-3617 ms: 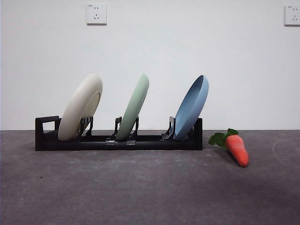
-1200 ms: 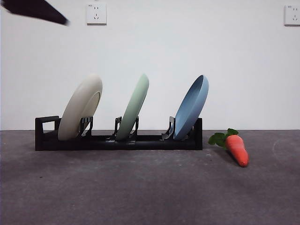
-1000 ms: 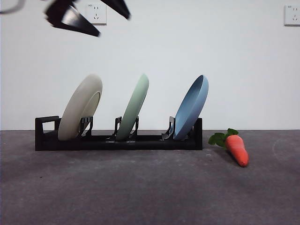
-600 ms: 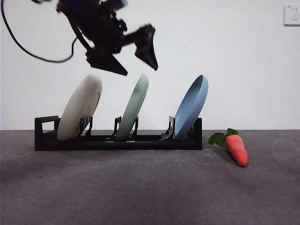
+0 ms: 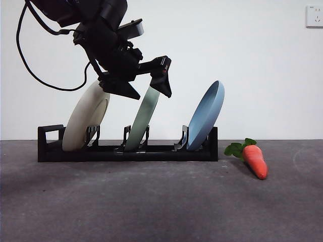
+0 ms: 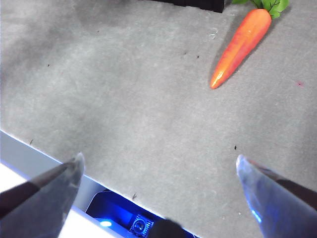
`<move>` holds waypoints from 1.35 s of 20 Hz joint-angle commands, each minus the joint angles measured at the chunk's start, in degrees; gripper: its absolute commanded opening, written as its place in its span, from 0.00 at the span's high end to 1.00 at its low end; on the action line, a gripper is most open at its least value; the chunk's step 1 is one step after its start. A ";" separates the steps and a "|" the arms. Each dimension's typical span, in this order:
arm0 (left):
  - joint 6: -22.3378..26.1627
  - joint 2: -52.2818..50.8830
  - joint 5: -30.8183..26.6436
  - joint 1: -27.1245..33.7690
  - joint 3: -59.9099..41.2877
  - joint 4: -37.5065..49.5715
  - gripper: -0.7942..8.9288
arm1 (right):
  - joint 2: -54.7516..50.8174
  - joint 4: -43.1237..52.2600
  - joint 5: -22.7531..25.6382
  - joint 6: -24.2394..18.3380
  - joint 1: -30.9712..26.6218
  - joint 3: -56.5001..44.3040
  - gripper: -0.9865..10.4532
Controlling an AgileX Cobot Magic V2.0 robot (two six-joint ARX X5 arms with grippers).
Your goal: Take the green plate from the plate rack,put the plate on the table,take the carrot from the table,put the carrot in the plate
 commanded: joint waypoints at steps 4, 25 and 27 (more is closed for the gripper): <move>0.26 0.37 3.76 -0.13 0.20 0.28 0.90 | 0.02 0.37 0.13 0.04 0.13 0.17 0.39; -4.94 -20.63 9.01 -1.97 0.37 -10.32 0.93 | 0.02 0.42 -0.11 0.02 0.13 0.17 0.39; -2.54 -25.73 8.68 -4.39 0.35 -17.18 0.93 | 0.02 0.48 -0.11 0.04 0.13 0.17 0.39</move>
